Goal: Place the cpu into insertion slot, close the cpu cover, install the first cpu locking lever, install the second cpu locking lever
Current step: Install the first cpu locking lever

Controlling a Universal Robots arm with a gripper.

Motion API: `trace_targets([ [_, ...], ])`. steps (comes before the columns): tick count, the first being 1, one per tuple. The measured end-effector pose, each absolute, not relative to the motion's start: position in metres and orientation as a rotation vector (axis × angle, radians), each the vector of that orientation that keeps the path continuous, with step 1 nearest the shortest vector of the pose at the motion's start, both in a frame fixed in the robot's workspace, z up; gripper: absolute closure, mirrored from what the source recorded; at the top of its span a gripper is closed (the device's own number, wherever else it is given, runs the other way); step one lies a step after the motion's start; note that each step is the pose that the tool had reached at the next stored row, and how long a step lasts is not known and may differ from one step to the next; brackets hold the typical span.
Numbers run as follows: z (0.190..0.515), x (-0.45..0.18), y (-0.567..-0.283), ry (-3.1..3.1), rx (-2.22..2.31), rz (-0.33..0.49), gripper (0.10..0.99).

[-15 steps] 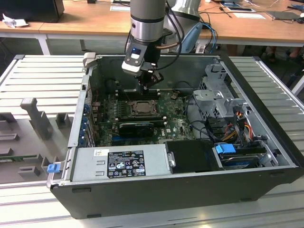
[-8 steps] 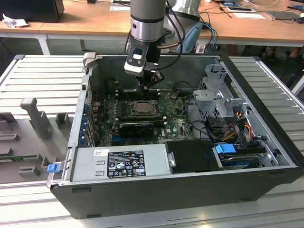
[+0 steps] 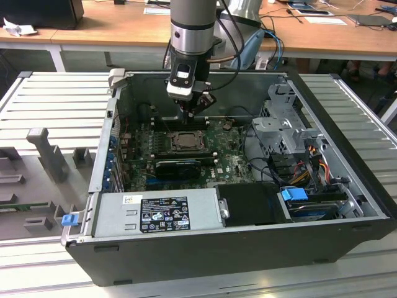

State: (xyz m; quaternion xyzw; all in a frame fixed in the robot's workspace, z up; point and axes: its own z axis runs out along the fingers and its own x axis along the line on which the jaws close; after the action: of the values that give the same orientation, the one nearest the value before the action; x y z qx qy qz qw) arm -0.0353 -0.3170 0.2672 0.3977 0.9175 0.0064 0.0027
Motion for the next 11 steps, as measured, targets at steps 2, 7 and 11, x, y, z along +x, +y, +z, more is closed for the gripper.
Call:
trace_targets([
  [2,0.2672,-0.0353,-0.3170,2.889,1.222,0.020,0.980],
  [7,0.2672,-0.0353,-0.3170,2.923,1.137,0.020,0.980],
  [11,0.2672,-0.0353,-0.3170,2.940,1.093,0.020,0.980],
])
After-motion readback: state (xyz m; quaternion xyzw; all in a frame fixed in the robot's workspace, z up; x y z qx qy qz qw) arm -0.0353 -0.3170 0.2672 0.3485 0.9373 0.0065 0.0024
